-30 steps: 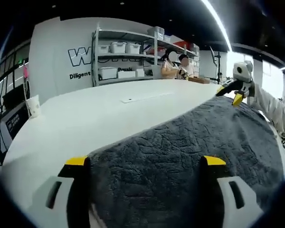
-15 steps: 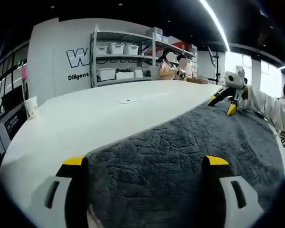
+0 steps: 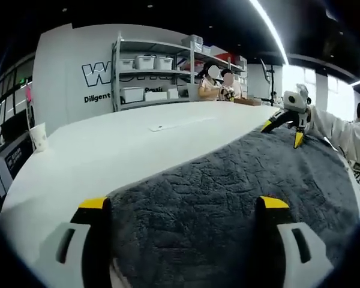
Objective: Open the folded towel by lifting each exposed corner and separating the folded layers until the towel lies flat within the target outline without major curled edges
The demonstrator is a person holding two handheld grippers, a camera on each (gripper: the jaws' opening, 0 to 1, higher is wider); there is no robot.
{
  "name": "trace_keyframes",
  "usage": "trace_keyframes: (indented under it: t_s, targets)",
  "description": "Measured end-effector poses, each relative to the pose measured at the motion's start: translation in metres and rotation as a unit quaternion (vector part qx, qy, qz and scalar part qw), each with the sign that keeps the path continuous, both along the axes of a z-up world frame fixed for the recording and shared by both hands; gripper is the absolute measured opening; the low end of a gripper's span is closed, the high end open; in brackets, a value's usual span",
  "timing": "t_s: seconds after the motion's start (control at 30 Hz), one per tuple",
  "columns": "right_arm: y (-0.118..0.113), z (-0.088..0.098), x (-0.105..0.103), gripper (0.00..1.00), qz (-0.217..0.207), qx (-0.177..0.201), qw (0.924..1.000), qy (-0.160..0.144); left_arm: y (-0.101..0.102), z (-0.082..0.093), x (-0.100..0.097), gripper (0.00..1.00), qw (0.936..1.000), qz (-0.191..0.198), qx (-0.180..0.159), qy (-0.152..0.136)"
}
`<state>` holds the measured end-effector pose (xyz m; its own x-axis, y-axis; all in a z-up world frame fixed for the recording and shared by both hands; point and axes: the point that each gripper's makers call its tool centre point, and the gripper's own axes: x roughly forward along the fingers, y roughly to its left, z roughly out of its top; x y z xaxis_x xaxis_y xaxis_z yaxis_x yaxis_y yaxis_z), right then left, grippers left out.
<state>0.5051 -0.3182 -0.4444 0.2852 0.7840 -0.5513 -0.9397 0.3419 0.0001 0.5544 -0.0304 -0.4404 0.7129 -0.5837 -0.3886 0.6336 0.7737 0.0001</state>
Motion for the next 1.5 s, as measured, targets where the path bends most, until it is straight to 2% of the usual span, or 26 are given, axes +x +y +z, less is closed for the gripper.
trace_keyframes:
  t_s: [0.13,0.17,0.23,0.3,0.33,0.37,0.4,0.5,0.63,0.83,1.03,1.07,1.13,1.17,1.3,1.33,1.5]
  targets:
    - [0.000,0.001,0.002,0.71,-0.002,-0.001,1.0000,0.003,0.000,0.000,0.001,0.99,1.0000,0.000,0.001,0.000]
    - [0.001,0.003,0.001,0.72,-0.010,0.008,0.9998,0.015,0.000,0.000,0.001,0.99,1.0000,0.000,0.001,0.001]
    - [0.005,0.011,0.003,0.79,-0.029,0.049,0.9975,0.041,0.000,0.000,0.001,0.99,1.0000,0.001,0.001,0.002]
    - [-0.003,0.019,0.008,0.85,-0.032,0.053,0.9979,0.018,0.000,0.000,0.001,0.99,1.0000,0.001,0.001,0.002]
    - [-0.010,0.022,0.012,0.83,-0.032,0.041,0.9986,-0.006,0.000,0.000,0.001,0.99,1.0000,0.001,0.000,0.002]
    - [-0.013,0.023,0.013,0.78,-0.031,0.035,0.9988,-0.016,0.000,0.000,0.001,0.99,1.0000,0.001,0.000,0.002]
    - [-0.023,0.028,0.016,0.76,-0.044,0.025,0.9982,-0.033,0.000,0.000,0.001,0.99,1.0000,0.001,0.001,0.003]
    - [-0.051,0.039,0.013,0.76,-0.067,0.034,0.9967,-0.029,-0.001,0.000,0.001,0.99,1.0000,0.001,0.002,0.003]
    - [-0.099,0.036,0.010,0.78,-0.116,0.016,0.9926,-0.033,-0.001,0.000,-0.001,0.99,1.0000,0.001,0.001,0.002]
    - [-0.168,0.028,0.003,0.84,-0.192,0.003,0.9808,-0.034,-0.001,-0.001,0.000,0.99,1.0000,0.003,0.003,0.003]
    - [-0.206,0.018,0.004,0.87,-0.255,-0.005,0.9666,-0.026,-0.001,-0.001,0.000,0.99,1.0000,0.003,0.003,0.003]
    - [-0.214,0.015,0.006,0.87,-0.276,-0.006,0.9609,-0.022,-0.001,-0.001,0.000,0.99,1.0000,0.003,0.003,0.003]
    - [-0.219,0.011,0.009,0.85,-0.285,-0.005,0.9583,-0.022,-0.001,-0.001,0.000,0.99,1.0000,0.003,0.003,0.002]
    - [-0.224,0.008,0.012,0.83,-0.300,-0.002,0.9537,-0.019,-0.001,-0.001,-0.001,0.99,1.0000,0.003,0.003,0.002]
    - [-0.232,-0.005,0.015,0.82,-0.316,-0.008,0.9488,-0.002,-0.001,-0.001,-0.002,0.99,1.0000,0.003,0.003,0.002]
    - [-0.231,-0.002,0.016,0.83,-0.318,0.009,0.9480,-0.003,-0.001,-0.001,-0.002,0.99,1.0000,0.003,0.003,0.002]
    - [-0.225,-0.004,0.012,0.89,-0.312,0.004,0.9501,-0.005,-0.002,-0.001,-0.003,0.99,1.0000,0.003,0.004,0.002]
